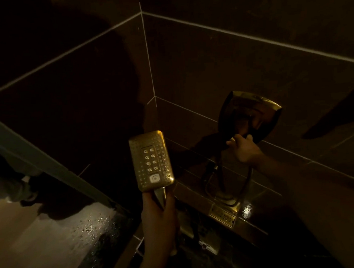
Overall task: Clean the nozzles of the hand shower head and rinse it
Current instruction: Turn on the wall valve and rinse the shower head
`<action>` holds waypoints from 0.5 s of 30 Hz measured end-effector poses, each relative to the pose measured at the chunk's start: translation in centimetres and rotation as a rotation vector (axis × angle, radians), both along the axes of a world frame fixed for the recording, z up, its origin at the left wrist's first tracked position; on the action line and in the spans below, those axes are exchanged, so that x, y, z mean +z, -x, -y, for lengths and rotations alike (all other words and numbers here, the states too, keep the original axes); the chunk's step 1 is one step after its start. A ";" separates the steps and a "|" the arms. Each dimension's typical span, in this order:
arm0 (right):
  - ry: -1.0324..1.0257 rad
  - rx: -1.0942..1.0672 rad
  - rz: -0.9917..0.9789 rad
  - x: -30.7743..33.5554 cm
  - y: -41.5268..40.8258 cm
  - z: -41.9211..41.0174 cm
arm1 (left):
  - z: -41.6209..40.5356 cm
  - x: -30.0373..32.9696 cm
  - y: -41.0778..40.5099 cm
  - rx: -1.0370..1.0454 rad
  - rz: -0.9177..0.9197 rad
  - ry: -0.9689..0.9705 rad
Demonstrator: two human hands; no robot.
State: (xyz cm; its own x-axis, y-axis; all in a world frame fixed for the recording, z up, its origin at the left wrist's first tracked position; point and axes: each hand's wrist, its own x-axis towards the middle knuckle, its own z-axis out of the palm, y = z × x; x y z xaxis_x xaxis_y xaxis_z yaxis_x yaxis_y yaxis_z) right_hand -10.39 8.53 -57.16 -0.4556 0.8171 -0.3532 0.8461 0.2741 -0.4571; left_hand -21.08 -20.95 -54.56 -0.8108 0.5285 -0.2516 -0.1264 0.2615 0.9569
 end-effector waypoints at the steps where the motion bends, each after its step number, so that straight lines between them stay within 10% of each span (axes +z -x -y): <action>1: -0.007 -0.001 -0.005 0.0 0.0 0.2 | 0.2 -0.2 -0.1 0.001 0.009 0.006; 15: -0.008 -0.037 0.037 0.4 0.3 0.3 | 0.7 -1.1 0.4 0.015 0.035 0.040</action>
